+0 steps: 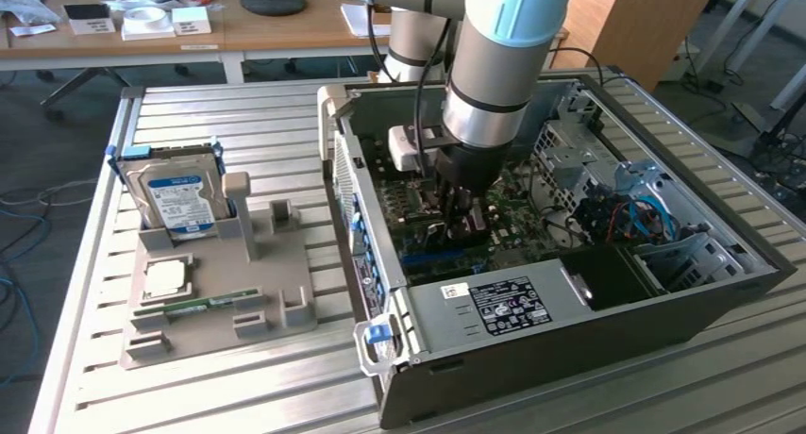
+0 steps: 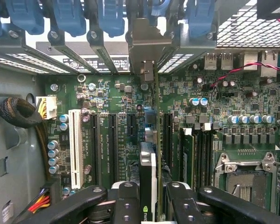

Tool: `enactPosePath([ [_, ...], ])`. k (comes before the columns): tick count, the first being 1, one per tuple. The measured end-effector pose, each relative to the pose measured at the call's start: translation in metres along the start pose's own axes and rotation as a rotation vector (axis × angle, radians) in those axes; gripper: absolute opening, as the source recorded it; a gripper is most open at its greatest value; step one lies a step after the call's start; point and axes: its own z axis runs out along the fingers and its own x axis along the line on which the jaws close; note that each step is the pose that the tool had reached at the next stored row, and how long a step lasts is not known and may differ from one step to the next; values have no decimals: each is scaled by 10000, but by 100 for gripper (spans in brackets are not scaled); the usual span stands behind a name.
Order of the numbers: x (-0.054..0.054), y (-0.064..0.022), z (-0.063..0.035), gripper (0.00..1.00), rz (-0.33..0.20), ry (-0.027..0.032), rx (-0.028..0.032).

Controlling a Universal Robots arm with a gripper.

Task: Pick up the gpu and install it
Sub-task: 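Insert the gpu into the slot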

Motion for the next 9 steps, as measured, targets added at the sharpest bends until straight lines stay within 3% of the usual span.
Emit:
enactPosePath([
  [9, -2, -31, -10, 27, 1, 1, 0],
])
